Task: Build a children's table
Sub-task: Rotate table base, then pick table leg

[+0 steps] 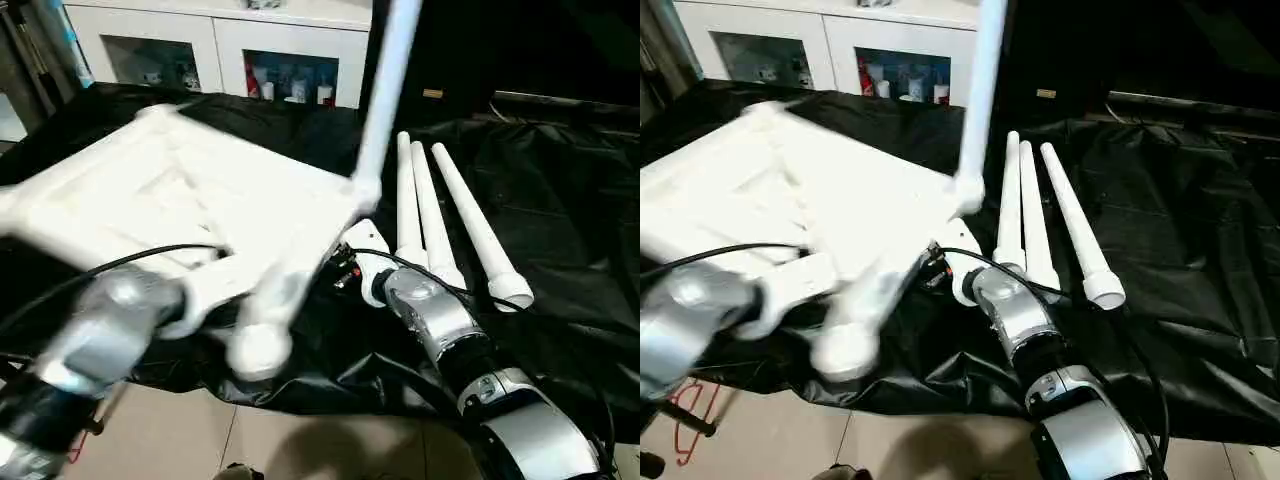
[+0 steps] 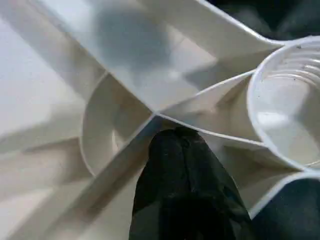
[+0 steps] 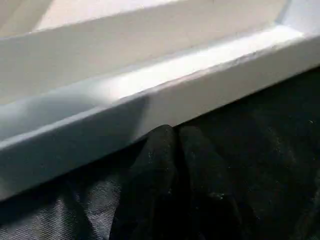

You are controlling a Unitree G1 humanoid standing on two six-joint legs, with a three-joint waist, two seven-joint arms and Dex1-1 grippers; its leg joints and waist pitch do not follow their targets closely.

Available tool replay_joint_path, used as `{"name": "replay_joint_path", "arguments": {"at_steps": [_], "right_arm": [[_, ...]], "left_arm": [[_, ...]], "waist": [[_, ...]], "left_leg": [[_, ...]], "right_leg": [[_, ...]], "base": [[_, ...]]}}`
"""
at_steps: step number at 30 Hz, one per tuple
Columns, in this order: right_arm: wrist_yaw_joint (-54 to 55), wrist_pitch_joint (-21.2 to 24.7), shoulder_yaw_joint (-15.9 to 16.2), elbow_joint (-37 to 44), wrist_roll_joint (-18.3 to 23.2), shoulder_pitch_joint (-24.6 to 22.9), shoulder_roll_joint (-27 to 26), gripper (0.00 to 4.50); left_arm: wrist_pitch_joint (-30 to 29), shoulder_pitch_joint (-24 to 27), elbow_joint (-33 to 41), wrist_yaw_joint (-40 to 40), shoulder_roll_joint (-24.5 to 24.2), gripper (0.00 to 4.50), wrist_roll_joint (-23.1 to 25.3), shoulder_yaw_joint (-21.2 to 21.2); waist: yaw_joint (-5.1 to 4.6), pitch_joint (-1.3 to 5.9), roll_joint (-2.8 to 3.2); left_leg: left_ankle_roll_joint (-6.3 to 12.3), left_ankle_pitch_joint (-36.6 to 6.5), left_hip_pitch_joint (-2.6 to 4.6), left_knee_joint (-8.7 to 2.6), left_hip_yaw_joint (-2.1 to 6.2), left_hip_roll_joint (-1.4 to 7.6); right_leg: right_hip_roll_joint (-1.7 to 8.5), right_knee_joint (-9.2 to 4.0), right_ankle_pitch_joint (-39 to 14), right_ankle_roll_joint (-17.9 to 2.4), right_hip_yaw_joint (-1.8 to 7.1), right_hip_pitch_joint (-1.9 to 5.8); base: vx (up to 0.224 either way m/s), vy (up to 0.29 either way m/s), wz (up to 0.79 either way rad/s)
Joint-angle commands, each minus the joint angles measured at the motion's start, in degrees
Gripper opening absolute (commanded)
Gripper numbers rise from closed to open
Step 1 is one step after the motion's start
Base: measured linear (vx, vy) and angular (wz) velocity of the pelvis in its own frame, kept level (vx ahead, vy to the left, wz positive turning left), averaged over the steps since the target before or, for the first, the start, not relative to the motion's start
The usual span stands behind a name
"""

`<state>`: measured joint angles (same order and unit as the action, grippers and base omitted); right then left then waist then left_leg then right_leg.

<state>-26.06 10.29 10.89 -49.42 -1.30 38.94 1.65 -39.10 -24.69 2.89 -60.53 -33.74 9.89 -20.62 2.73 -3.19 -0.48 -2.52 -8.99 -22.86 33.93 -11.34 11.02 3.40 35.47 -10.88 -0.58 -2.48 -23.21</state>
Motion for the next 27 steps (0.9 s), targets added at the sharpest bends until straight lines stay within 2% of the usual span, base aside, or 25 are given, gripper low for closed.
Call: {"name": "replay_joint_path", "arguments": {"at_steps": [1, 4, 8, 13, 17, 18, 19, 20, 21, 22, 23, 24, 25, 27], "right_arm": [[-0.9, -1.4, 0.8, 0.3, -0.1, 1.2, -1.2, 0.13], [-1.0, -1.9, 0.7, 0.0, -0.1, 1.2, -1.3, 0.13], [-1.5, -2.0, 0.7, 0.2, -0.2, 0.7, -1.4, 0.13], [-1.4, -2.3, 0.2, 0.7, -0.4, 0.6, -1.5, 0.13], [2.3, -1.0, -1.0, 5.7, -1.2, 0.3, 0.1, 0.13], [4.6, 3.3, -3.2, 10.6, -0.5, 0.7, 1.5, 0.13], [4.6, 3.3, -3.2, 10.6, -0.5, 0.7, 1.5, 0.13], [4.6, 7.0, -6.5, 13.6, 2.6, 1.5, 2.2, 0.13], [4.3, 7.8, -7.5, 14.1, 3.7, 1.7, 2.3, 0.13], [4.7, 9.0, -9.0, 14.7, 4.9, 2.3, 2.7, 0.35], [5.3, 9.3, -9.7, 14.7, 5.0, 2.8, 3.1, 0.44], [6.5, 9.8, -10.7, 14.5, 5.0, 3.8, 3.9, 0.44], [8.5, 10.3, -11.7, 13.1, 4.6, 5.2, 4.7, 0.47], [11.3, 11.0, -12.9, 10.7, 4.4, 6.9, 5.7, 0.57]], "left_arm": [[2.2, -2.4, 0.6, 1.8, 2.5, 0.00, -1.5, -0.7], [4.2, -3.9, -3.0, 5.2, 5.0, 0.00, 0.1, -0.9], [5.7, -5.7, -7.0, 10.4, 8.5, 0.00, 0.8, 0.5], [6.9, -6.4, -9.2, 12.3, 9.1, 0.00, 1.1, 0.7], [7.0, -5.6, -6.8, 9.8, 7.2, 0.00, -0.4, 1.5], [7.6, -5.1, -5.3, 9.6, 6.5, 0.00, -1.9, 3.5], [7.6, -5.1, -5.3, 9.6, 6.5, 0.00, -1.9, 3.5], [7.9, -5.3, -5.3, 10.5, 6.4, 0.00, -3.2, 5.3], [8.0, -5.4, -5.4, 10.6, 6.4, 0.00, -3.4, 5.7], [7.3, -5.6, -5.5, 10.2, 6.4, 0.00, -4.4, 6.5], [7.0, -5.6, -5.4, 9.8, 6.3, 0.21, -4.9, 6.9], [6.8, -5.7, -5.4, 9.2, 6.1, 0.21, -5.6, 7.4], [6.8, -5.8, -5.6, 9.4, 6.2, 0.42, -5.9, 7.9], [6.9, -6.0, -5.8, 9.9, 6.7, 0.45, -6.4, 8.4]], "waist": [[0.05, 4.17, 0.81], [-0.04, 4.26, 1.07], [-0.16, 4.35, 1.02], [-0.19, 4.35, 1.01], [-0.07, 4.30, 1.03], [-0.04, 4.28, 1.02], [-0.05, 4.34, 0.93], [0.01, 4.18, 0.94], [0.04, 4.19, 0.95], [0.13, 4.11, 1.29], [0.07, 4.06, 1.15], [0.24, 3.99, 1.20], [0.38, 4.01, 1.28], [0.53, 4.04, 1.14]], "left_leg": [[-1.39, -10.9, 1.89, -3.66, 1.17, 2.02], [-1.34, -11.2, 1.84, -3.63, 1.29, 1.99], [-0.87, -11.1, 1.78, -3.54, 1.36, 2.07], [-0.56, -11.3, 1.78, -3.49, 1.41, 2.10], [-0.69, -11.3, 1.93, -3.55, 1.42, 2.20], [-0.77, -10.6, 1.91, -3.59, 1.44, 2.14], [-0.76, -10.3, 1.93, -3.56, 1.36, 2.11], [-0.78, -11.0, 2.04, -3.61, 1.34, 2.10], [-0.80, -11.4, 2.05, -3.59, 1.33, 2.04], [-1.29, -12.5, 2.23, -3.58, 1.30, 2.06], [-1.47, -12.8, 2.23, -3.62, 1.24, 1.97], [-2.07, -13.8, 2.44, -3.66, 1.23, 2.03], [-2.74, -14.1, 2.47, -3.64, 1.23, 1.94], [-3.49, -14.3, 2.50, -3.59, 1.19, 1.85]], "right_leg": [[4.08, -3.32, -4.0, -12.9, 2.50, 2.63], [3.98, -3.35, -3.5, -13.0, 2.39, 2.70], [4.10, -3.30, -2.6, -13.4, 2.34, 2.90], [4.16, -3.35, -2.9, -13.7, 2.29, 2.88], [4.16, -3.36, -3.4, -13.6, 2.29, 2.79], [4.02, -3.23, -2.7, -13.6, 2.26, 2.81], [3.87, -3.02, -2.0, -13.4, 2.29, 2.87], [3.81, -3.14, -2.7, -13.0, 2.32, 2.78], [3.83, -3.17, -3.2, -12.8, 2.37, 2.84], [3.81, -3.33, -4.8, -12.4, 2.35, 2.46], [3.78, -3.43, -5.4, -12.2, 2.39, 2.51], [3.81, -3.60, -7.0, -11.9, 2.40, 2.26], [3.80, -3.64, -8.1, -11.7, 2.42, 2.23], [3.75, -3.69, -8.4, -11.4, 2.46, 2.17]], "base": [[0.000, 0.000, 0.00], [0.000, 0.000, 0.00], [0.000, 0.000, 0.00], [0.000, 0.000, 0.00], [0.000, 0.000, 0.00], [0.000, 0.000, 0.00], [0.000, 0.000, 0.00], [0.000, 0.000, 0.00], [0.000, 0.000, 0.00], [0.000, 0.000, 0.00], [0.000, 0.000, 0.00], [0.000, 0.000, 0.00], [0.000, 0.000, 0.00], [0.000, 0.000, 0.00]]}}
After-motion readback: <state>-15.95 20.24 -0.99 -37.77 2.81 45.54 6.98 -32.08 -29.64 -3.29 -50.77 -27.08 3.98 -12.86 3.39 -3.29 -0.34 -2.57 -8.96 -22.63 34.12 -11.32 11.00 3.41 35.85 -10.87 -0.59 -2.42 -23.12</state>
